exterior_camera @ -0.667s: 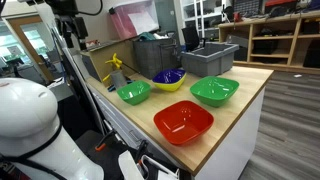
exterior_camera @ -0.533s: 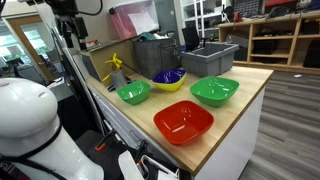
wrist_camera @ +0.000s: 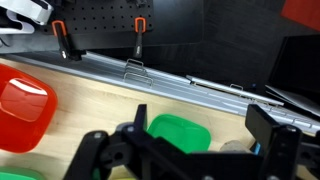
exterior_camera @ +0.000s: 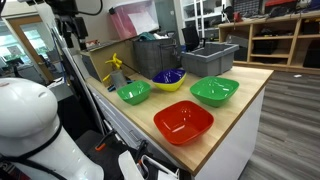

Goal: Remove the blue bowl from the yellow bowl and place it on the counter.

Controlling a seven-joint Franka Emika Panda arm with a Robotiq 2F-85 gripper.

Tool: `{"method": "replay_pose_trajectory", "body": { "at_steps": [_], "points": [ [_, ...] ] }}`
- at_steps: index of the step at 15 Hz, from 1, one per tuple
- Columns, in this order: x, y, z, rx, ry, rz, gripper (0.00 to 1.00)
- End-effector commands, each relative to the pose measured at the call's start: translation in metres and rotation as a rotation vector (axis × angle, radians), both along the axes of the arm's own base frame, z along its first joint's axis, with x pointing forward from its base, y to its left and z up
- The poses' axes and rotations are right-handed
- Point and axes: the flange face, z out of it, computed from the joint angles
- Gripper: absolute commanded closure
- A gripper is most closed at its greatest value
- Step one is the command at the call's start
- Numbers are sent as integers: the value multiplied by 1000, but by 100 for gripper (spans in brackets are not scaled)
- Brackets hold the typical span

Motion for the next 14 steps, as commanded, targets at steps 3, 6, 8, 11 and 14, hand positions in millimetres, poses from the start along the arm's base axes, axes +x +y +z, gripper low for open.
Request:
{"method": "replay_pose_trajectory", "body": {
  "at_steps": [3, 6, 8, 11, 14],
  "points": [
    [4, -3, -4, -9, 2, -8, 0],
    [28, -17, -24, -39, -12, -56, 0],
    [46, -26, -36, -51, -33, -90, 0],
    [79, -29, -63, -69, -54, -128, 0],
    [114, -24, -94, -75, -65, -150, 0]
  ]
}}
